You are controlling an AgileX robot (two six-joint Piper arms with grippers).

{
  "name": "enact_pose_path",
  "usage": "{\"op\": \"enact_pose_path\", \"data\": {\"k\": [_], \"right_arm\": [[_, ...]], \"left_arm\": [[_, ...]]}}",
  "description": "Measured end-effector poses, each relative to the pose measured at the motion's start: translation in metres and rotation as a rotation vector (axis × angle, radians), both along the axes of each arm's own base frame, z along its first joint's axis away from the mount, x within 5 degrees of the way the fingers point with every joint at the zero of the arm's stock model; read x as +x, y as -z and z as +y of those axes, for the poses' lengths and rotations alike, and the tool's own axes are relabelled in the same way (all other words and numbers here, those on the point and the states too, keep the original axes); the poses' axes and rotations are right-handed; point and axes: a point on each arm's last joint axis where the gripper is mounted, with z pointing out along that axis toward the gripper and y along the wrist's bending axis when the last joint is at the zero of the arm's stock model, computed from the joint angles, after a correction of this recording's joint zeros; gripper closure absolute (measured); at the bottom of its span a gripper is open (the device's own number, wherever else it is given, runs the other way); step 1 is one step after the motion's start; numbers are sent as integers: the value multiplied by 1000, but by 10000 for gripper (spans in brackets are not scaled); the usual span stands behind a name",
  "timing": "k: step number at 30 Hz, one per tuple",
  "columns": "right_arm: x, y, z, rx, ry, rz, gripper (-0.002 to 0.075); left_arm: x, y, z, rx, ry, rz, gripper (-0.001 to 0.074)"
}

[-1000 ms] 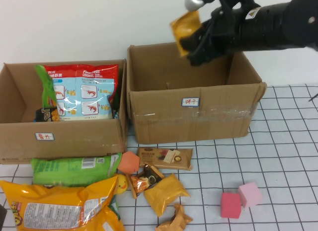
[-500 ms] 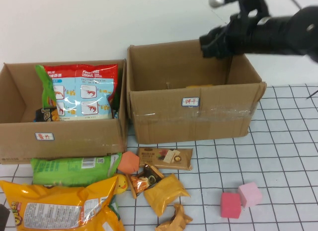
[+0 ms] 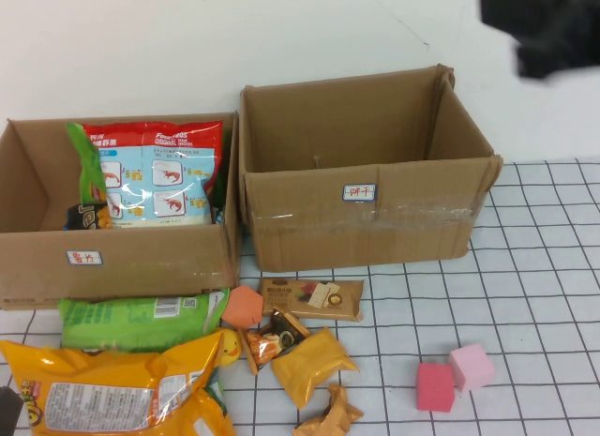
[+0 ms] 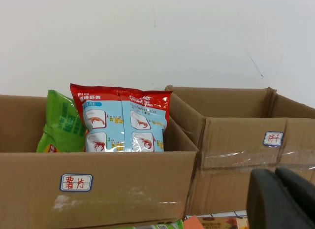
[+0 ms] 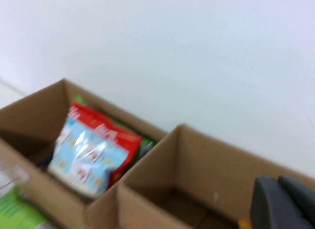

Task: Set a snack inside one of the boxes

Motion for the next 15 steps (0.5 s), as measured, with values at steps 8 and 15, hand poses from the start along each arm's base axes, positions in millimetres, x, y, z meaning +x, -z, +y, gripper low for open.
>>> {"op": "enact_pose_path", "data": {"k": [8, 15], "right_arm": [[-108, 29, -40, -7, -24, -56, 727], [-181, 72, -66, -36, -60, -142, 727]], "left_arm": [[0, 0, 0, 0, 2, 0, 738], [0, 0, 0, 0, 2, 0, 738]]}}
